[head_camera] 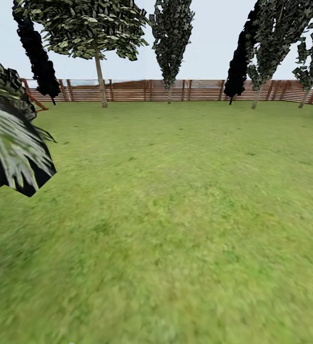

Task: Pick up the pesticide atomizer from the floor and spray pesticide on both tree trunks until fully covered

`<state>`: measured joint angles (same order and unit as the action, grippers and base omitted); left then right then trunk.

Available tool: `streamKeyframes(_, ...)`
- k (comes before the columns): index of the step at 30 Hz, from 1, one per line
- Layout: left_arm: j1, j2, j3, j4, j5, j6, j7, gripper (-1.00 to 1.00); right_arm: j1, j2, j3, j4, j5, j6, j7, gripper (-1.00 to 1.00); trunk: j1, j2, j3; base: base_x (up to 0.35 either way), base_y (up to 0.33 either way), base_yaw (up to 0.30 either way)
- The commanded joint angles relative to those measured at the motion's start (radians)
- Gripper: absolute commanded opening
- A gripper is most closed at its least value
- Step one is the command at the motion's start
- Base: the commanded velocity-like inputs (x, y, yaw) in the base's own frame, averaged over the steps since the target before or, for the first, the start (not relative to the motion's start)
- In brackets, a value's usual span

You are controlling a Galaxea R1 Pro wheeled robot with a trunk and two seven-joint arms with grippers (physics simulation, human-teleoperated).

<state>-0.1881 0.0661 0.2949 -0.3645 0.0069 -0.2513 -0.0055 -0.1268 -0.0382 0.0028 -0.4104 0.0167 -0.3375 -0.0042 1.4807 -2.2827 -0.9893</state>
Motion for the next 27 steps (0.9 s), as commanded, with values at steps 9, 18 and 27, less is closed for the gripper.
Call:
streamKeyframes(9, -0.001, 0.000, 0.003, 0.001, 0.001, -0.003, -0.001, 1.00, -0.001, 0.000, 0.000, 0.001, 0.002, -0.003, 0.000, 1.00, 0.000, 0.000, -0.001, 0.338, -0.098, 0.001)
streamKeyframes(18, -0.001, 0.000, 0.003, 0.000, 0.001, -0.003, -0.001, 1.00, -0.001, 0.000, 0.000, 0.001, 0.002, -0.003, 0.000, 1.00, 0.000, 0.000, -0.001, 0.338, -0.098, 0.007)
streamKeyframes(27, -0.001, 0.000, 0.003, -0.001, 0.001, -0.003, -0.001, 1.00, -0.001, 0.000, 0.000, 0.001, 0.002, -0.003, 0.000, 1.00, 0.000, 0.000, -0.001, 0.338, -0.098, 0.131)
